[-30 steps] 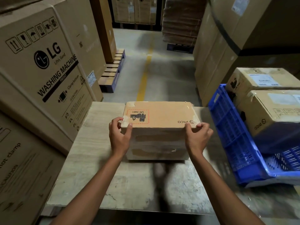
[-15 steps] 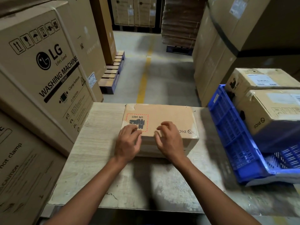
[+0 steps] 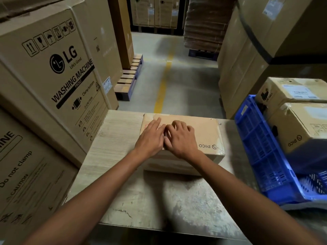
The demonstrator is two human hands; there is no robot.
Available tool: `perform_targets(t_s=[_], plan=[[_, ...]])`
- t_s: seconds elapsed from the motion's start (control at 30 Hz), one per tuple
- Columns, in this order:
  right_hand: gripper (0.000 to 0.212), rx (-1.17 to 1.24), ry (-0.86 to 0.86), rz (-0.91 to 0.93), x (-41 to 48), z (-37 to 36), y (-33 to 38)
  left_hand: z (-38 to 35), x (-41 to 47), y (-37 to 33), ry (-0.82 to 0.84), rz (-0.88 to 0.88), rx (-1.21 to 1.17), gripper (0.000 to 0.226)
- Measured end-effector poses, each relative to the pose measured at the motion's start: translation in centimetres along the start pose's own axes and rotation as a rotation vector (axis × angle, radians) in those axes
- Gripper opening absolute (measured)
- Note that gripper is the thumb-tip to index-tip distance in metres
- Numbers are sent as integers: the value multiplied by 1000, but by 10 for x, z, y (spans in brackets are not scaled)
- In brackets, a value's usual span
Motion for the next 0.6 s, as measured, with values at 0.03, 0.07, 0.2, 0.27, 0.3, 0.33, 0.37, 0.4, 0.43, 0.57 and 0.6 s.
perform_targets(t_s=[0.03,0.07,0.2,0.27,0.3,0.33,0.37,0.4,0.43,0.57,0.6], plan=[[44,0,5,21,-2,-3,-1,-3,1,1,43,22,-7,47],[45,4,15,39,-4,-5,-2,-4,3,2,69,34,5,50],[56,66,111,56,8,-4,-9,1,11,1,100,52,76,48],[58,92,215,83,18,2,-17,3,21,-4,106,77,183,43],[57,93,257,80,20,3,-23,3,25,-8,109,101,222,42],[57,74,268,48,19,5,-29,0,28,-14,101,115,221,42],[59,40,262,-14,15,5,-36,-4,30,-22,89,110,181,43],[63,3,262,-83,8,4,-44,-11,32,-31,80,87,118,45],[66,-28,279,-134,1,0,-51,-17,33,-40,79,51,67,46],[67,-50,366,-134,-4,-9,-58,-29,34,-49,128,-3,34,50],[65,-47,387,-132,0,-8,-58,-28,36,-47,145,0,39,51]])
Point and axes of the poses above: each hand's wrist, its own x-axis towards the middle knuckle, its own z-axis out of the back of the hand, y = z × x, the point moved 5 cm from there along x, towards the middle knuckle, and after that the axes turned 13 degrees about -z, right-handed, at the moved point
